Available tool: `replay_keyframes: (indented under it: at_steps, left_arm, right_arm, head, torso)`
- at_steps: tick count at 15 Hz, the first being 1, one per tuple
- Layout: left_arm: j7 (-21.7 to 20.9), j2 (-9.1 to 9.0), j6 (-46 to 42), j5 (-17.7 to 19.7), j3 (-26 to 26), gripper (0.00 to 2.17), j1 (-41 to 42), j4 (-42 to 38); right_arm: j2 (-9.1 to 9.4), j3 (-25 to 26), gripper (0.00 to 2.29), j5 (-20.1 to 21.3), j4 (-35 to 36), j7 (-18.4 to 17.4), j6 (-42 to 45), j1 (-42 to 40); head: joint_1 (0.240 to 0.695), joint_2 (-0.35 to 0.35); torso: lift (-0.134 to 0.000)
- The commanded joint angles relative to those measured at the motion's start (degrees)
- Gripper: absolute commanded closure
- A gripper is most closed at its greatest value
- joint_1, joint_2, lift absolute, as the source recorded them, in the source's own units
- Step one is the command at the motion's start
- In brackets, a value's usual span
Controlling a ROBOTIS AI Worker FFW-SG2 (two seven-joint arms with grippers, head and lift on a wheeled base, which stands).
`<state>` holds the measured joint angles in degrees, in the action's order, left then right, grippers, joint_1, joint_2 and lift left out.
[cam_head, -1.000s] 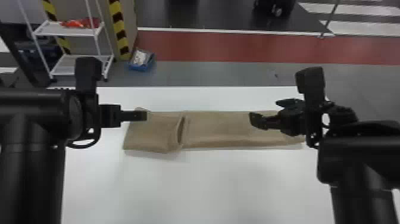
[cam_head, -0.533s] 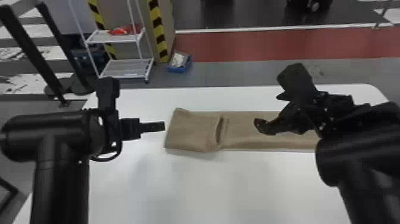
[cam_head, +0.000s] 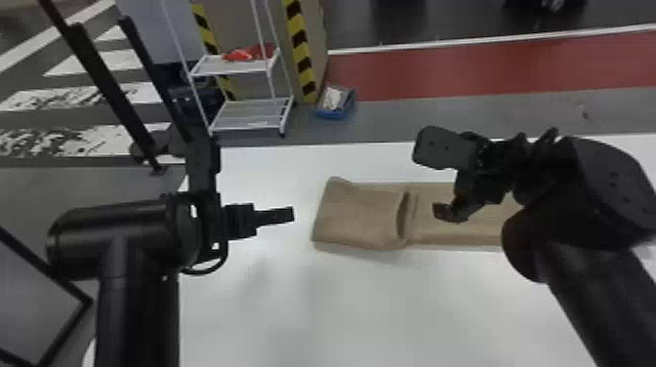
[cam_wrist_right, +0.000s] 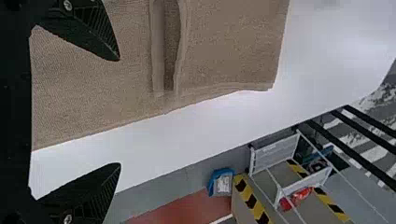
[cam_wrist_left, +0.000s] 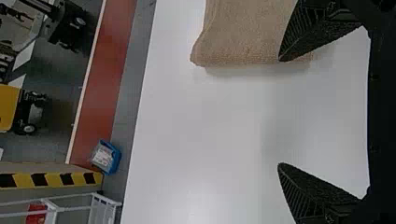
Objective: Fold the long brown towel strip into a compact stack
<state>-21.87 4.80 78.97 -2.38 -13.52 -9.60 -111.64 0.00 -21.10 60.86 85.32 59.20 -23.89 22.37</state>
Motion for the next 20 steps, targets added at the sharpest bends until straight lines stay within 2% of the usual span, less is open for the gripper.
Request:
replay_keyframes:
  at_steps: [1, 3, 8, 10, 13, 16, 20]
  left_arm:
    - [0.08, 0.13, -0.26, 0.0, -1.07, 0.09, 1.07, -0.33]
    - [0.08, 0.13, -0.26, -0.09, -1.77, 0.09, 2.04, -0.86]
    - [0.78, 0.04, -0.26, -0.53, -2.39, 0.09, 3.09, -1.21]
    - [0.78, -0.23, -0.26, -0.61, -2.48, 0.09, 3.62, -1.74]
    - [0.78, -0.14, -0.26, -0.61, -2.74, 0.09, 4.15, -2.0]
    - [0.78, -0.05, -0.44, -0.26, -3.27, 0.09, 4.59, -2.18]
    - [0.78, 0.13, -1.14, -0.09, -3.35, 0.09, 4.76, -2.26]
  right_arm:
    - [0.05, -2.81, 0.06, 3.04, -6.83, 0.3, 4.95, 3.65]
    - [0.05, -3.51, 0.06, 3.48, -9.64, 1.97, 10.22, 5.32]
    - [0.05, -6.76, 0.07, 6.47, -13.16, 9.0, 17.43, 7.96]
    - [0.05, -7.9, 0.08, 8.4, -15.71, 9.0, 18.83, 8.48]
    - [0.05, -8.52, 0.11, 9.02, -18.61, 8.39, 19.89, 9.1]
    - [0.05, -8.43, 0.12, 8.49, -20.1, 6.1, 19.18, 9.54]
    - [0.05, -7.64, 0.12, 7.08, -20.02, 5.57, 18.31, 10.24]
  head:
    - [0.695, 0.239]
    - [0.695, 0.261]
    - [0.695, 0.307]
    - [0.695, 0.316]
    - [0.695, 0.319]
    - [0.695, 0.318]
    - [0.695, 0.317]
  torso:
    - [-0.123]
    - [-0.123]
    - [-0.123]
    - [-0.123]
    - [-0.123]
    - [-0.123]
    - [-0.123]
